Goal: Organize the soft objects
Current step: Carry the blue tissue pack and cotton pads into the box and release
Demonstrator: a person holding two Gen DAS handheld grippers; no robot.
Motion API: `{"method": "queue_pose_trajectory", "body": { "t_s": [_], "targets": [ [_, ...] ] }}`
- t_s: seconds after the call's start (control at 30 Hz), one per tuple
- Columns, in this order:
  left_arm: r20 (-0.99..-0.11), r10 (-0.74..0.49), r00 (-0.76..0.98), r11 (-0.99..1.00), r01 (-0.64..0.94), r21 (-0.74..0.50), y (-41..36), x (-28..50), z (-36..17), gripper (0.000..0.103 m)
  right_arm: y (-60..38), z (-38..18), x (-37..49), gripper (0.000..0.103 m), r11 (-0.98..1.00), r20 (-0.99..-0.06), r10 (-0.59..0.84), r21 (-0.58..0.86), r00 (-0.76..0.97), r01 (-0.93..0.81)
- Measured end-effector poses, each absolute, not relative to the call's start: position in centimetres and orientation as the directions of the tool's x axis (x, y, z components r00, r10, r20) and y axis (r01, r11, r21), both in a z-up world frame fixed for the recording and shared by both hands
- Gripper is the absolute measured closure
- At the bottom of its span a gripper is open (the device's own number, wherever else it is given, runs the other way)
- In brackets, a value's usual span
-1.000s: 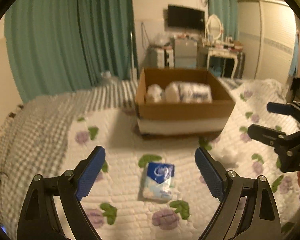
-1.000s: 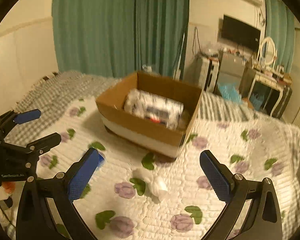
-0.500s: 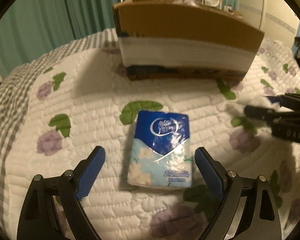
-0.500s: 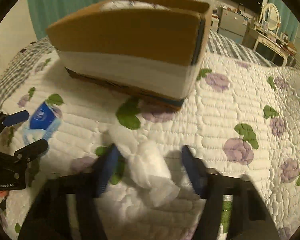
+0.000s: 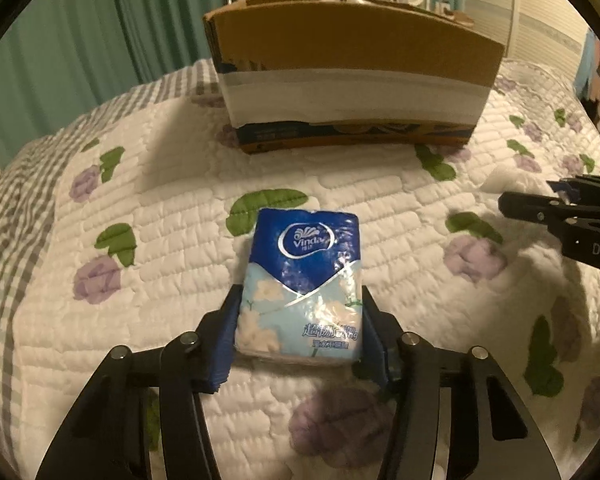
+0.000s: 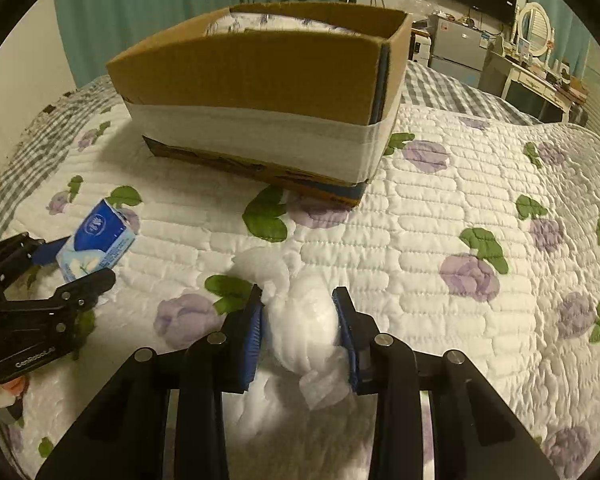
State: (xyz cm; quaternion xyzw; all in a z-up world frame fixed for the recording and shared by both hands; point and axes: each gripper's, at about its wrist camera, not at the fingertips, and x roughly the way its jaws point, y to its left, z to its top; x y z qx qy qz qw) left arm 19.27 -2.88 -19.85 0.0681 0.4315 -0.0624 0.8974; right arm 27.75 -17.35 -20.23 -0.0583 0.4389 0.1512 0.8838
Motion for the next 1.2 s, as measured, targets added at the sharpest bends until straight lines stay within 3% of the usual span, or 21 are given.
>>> {"method": "queue_pose_trajectory", "body": {
  "t_s": [0.23,0.67,0.93,1.2],
  "targets": [
    [-0.776,-0.061,0.627,0.987,0.155,0.048,-3.2,17.1,-16.7,0.051,-17.9,-16.6,25.0,0.070,0.946,-0.743,0.257,0.061,0.618,-0.319],
    [-0.619,-0.082,0.781,0.983,0.167,0.081,-4.6,14.6,-4.0,0.051,-17.8,-4.6,21.3,0.070,0.929,-0.620,0.293,0.003,0.728,-0.371],
    [-0.560,-0.109,0.821,0.977,0.194,0.093,-5.2,17.0,1.4,0.051,-17.9,2.3,24.7,0.070,0.924,-0.545,0.319,-0.003,0.775,-0.382],
    [-0.540,-0.073,0.839,0.970,0.186,0.158,-5.1,23.3,1.7,0.051,-16.7,2.9,32.9,0.070,0.915,-0.550,0.339,0.004,0.763,-0.404]
  ]
}}
